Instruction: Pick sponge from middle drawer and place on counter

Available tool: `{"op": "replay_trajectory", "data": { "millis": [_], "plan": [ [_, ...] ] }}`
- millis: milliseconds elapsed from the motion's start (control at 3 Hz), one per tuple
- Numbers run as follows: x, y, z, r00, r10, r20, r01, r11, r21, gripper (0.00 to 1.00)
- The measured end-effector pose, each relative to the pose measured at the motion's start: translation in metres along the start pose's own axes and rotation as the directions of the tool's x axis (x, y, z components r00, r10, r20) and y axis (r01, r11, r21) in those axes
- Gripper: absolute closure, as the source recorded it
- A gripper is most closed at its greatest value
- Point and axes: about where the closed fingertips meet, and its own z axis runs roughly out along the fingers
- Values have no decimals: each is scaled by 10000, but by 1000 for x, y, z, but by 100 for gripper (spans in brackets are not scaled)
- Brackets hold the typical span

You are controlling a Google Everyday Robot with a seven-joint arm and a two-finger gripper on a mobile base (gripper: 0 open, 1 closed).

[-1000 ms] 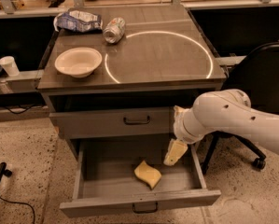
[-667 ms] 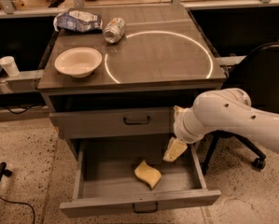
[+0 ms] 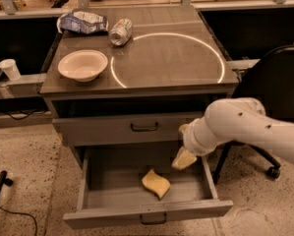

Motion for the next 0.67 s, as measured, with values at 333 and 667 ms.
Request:
{"op": "replay_trajectory", "data": {
  "millis": [333, 667],
  "plan": [
    [0, 0, 0, 10000, 0, 0, 0, 10000, 0, 11],
    [0, 0, 0, 10000, 0, 0, 0, 10000, 0, 0]
  ]
}}
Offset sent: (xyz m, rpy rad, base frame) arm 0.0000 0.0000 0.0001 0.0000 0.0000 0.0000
